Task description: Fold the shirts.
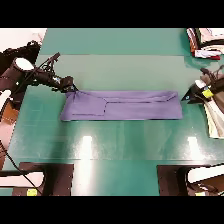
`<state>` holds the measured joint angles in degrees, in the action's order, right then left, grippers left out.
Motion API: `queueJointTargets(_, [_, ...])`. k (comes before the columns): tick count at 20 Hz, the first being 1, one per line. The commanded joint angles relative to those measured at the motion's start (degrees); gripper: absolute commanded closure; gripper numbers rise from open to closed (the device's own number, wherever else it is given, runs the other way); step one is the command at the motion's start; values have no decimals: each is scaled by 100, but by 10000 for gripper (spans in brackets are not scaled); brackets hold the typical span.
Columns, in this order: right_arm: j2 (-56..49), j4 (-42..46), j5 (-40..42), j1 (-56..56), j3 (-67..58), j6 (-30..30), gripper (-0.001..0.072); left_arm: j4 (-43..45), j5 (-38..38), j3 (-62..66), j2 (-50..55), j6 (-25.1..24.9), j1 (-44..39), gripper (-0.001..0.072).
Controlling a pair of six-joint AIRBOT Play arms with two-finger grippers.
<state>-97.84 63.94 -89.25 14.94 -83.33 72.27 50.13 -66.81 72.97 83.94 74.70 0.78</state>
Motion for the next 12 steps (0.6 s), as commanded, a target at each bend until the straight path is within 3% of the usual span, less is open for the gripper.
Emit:
queueJointTargets(1, [-7,-450,444,492,726,-295,90,-179,-131,35,4,-17,2,679])
queueJointTargets(5, [-205,-1156,680,485,1204,-717,93,-208,-85,35,4,-15,-90,679])
queueJointTargets(7, [-431,-1198,629,219,1075,-723,146,-205,90,35,7,-13,-315,679])
queueJointTargets(8, [-511,-1202,588,50,979,-728,224,-205,282,33,13,-4,-503,679])
queueJointTargets(12, [-538,-1193,396,-431,501,-911,683,-208,1259,66,238,446,-1381,680])
